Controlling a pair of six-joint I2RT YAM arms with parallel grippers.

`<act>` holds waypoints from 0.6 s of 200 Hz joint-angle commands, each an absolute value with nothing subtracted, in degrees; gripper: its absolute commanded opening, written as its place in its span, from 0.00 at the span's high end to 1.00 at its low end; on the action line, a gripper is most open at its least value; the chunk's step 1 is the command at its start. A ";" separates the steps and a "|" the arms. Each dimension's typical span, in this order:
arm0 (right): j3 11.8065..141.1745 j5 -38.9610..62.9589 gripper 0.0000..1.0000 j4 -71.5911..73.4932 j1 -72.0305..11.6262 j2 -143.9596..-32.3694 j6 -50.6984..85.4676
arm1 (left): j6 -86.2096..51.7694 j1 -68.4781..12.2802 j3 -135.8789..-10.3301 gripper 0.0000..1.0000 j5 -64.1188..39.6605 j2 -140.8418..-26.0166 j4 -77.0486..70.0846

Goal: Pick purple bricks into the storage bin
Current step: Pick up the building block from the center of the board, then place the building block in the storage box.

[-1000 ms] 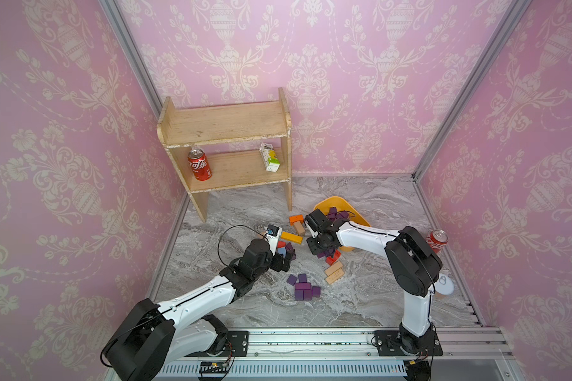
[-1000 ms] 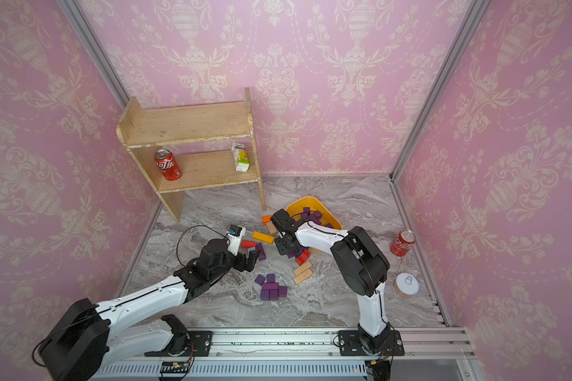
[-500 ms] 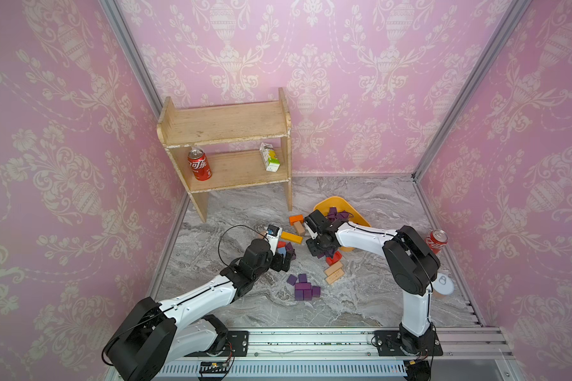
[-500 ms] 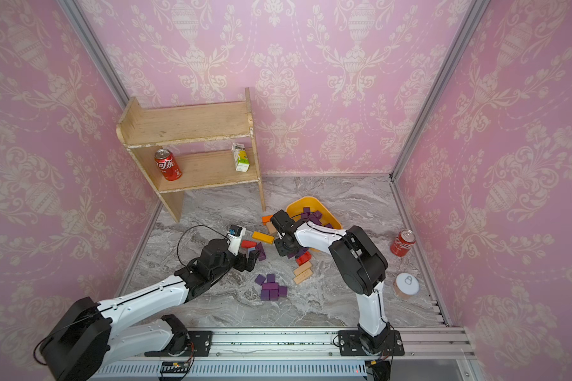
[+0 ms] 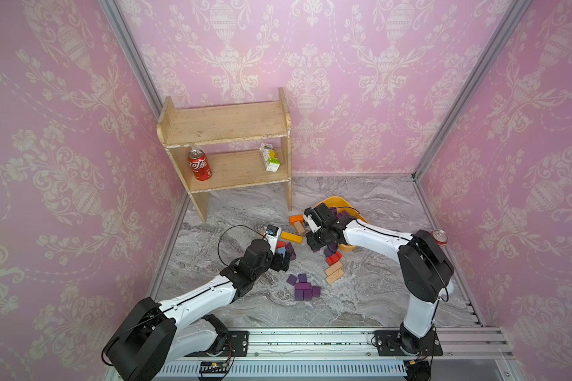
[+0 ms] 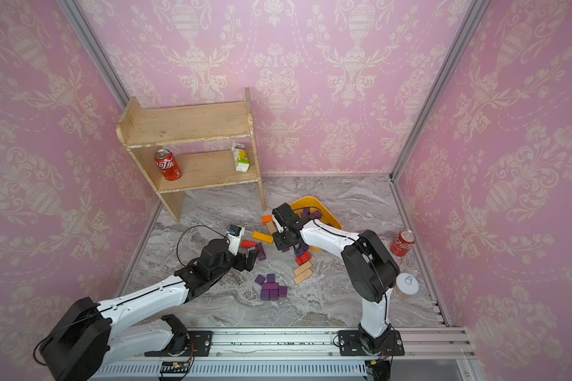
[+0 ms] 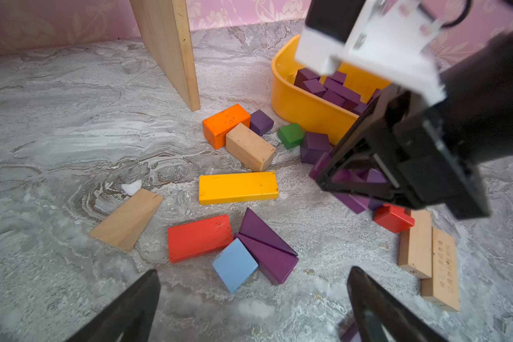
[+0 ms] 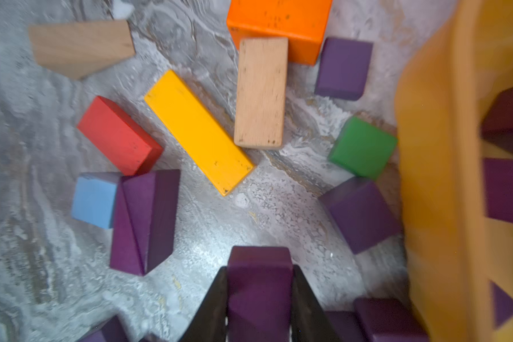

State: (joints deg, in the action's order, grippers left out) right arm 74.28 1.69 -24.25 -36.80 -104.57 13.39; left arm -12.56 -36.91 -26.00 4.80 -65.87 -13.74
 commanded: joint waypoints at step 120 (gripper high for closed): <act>79.46 1.67 0.76 -26.63 -20.50 -105.22 12.56 | -11.67 -36.54 -31.20 0.01 9.17 -65.45 -8.00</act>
State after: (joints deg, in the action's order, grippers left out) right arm 78.13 1.15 -25.85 -20.73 -102.02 13.08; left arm -12.56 -36.91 -29.26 8.10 -64.20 -9.69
